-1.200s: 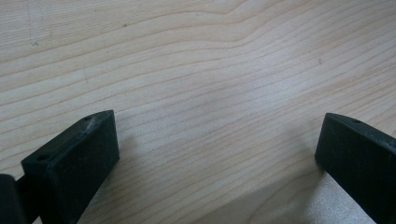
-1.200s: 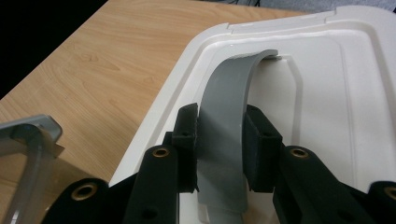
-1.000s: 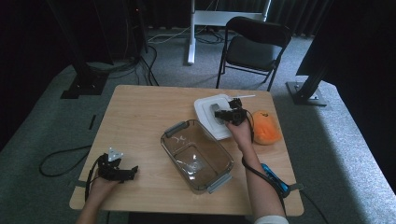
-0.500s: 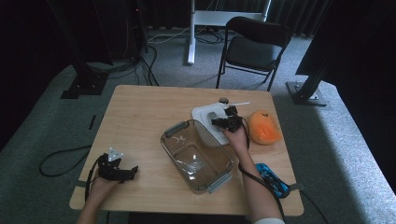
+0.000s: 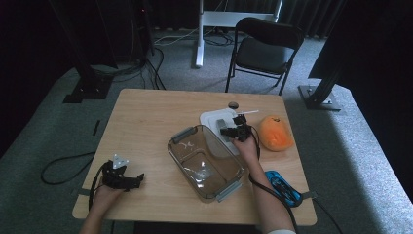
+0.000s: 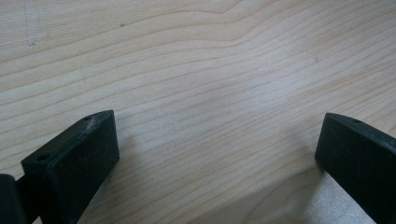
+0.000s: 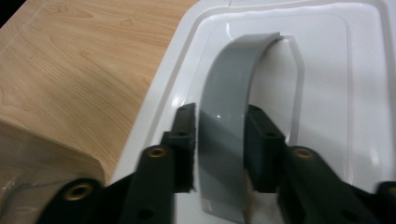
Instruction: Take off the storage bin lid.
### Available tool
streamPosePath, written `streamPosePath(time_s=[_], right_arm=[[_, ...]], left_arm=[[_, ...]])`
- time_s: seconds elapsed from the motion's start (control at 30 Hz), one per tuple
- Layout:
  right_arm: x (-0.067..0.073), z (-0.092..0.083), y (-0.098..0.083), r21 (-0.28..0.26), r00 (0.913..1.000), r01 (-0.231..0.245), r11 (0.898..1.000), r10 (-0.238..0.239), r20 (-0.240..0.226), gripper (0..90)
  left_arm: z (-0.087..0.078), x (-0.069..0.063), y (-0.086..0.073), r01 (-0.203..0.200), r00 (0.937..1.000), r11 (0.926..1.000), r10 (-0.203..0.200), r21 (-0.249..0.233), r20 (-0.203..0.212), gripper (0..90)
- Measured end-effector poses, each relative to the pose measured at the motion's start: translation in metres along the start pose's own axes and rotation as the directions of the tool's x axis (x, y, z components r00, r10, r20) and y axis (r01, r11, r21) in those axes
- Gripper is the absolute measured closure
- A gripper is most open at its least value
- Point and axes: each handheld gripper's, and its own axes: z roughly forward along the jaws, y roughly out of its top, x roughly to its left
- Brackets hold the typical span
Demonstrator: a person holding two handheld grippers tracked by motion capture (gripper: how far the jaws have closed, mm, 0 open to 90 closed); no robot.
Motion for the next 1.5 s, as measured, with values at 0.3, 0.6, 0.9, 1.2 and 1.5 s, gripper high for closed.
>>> streamPosePath(time_s=[0.3, 0.6, 0.9, 1.2, 1.5], right_arm=[[0.006, -0.008, 0.002, 0.006, 0.9999, -0.007, 1.000, 0.007, 0.015, 41.1], [0.012, -0.019, 0.001, 0.031, 0.9998, 0.019, 0.999, -0.019, 0.005, 27.4], [0.025, -0.037, -0.005, 0.024, 0.9972, 0.061, 0.998, -0.061, 0.043, 17.8], [0.030, -0.054, -0.014, 0.032, 0.9885, 0.125, 0.992, -0.127, 0.082, 13.9], [0.024, -0.076, -0.017, -0.031, 0.9907, 0.096, 0.995, -0.093, 0.100, 13.8]], left_arm=[[0.000, 0.000, 0.000, 0.000, 1.0000, 1.0000, 0.000, 0.000, 0.000, 0.1], [0.000, -0.001, 0.000, 0.002, 1.0000, 1.0000, -0.002, -0.001, -0.001, 0.1], [-0.001, -0.001, -0.001, 0.001, 1.0000, 1.0000, -0.001, 0.001, -0.001, 0.1], [-0.001, -0.001, -0.001, 0.001, 1.0000, 1.0000, -0.001, 0.001, -0.001, 0.1], [-0.001, -0.001, -0.001, 0.001, 1.0000, 1.0000, -0.001, 0.001, -0.001, 0.1]])
